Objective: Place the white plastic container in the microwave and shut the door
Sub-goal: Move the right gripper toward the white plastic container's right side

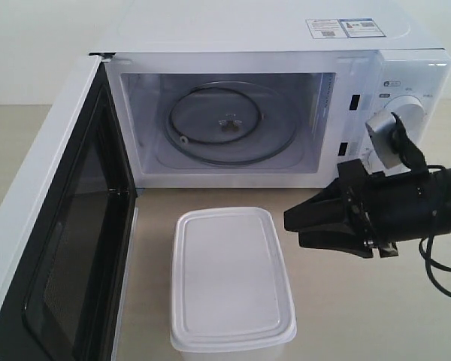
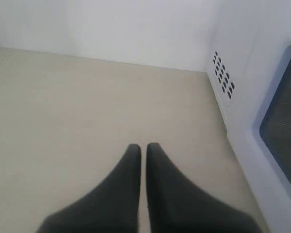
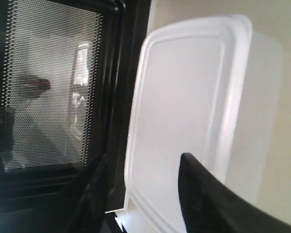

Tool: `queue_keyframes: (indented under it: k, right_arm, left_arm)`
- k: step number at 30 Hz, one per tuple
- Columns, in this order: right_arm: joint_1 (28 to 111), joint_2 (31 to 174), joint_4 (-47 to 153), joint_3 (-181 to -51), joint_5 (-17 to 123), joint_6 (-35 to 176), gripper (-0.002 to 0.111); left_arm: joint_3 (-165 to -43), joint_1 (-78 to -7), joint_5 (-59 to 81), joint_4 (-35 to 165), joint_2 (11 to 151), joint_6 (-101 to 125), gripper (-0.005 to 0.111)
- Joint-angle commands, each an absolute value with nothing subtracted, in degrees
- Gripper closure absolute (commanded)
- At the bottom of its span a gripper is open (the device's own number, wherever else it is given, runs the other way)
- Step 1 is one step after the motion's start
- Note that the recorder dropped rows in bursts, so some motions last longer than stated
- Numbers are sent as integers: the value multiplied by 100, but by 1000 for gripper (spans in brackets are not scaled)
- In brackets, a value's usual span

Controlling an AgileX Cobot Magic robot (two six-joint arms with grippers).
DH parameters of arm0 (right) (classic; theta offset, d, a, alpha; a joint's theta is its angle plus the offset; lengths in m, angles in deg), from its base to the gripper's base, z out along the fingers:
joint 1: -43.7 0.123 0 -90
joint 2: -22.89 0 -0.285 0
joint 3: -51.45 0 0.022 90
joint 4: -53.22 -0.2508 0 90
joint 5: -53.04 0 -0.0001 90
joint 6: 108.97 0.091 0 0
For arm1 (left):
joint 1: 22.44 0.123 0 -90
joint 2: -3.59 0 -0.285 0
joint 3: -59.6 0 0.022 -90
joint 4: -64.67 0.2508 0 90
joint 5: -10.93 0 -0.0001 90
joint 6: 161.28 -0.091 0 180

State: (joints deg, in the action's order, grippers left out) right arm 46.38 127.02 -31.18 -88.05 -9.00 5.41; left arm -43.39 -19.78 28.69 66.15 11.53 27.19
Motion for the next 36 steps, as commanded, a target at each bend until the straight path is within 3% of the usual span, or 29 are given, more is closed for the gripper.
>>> queue_keyframes:
  k: [1,12,36]
  right_arm:
    - [4621,13077,-3200,-8786,-708,344,64]
    - [5126,13735,-3750,-8832,-216,-246,64]
    - [5292,13876,-3426,-9148,35,-148,64]
  left_arm:
    - [-4318,-1965,2846,6598,1138,2729,102]
    - [-4318,-1965,2846,6598,1138,2729,102]
    - [-4318,-1965,2846,6598,1138,2729,102]
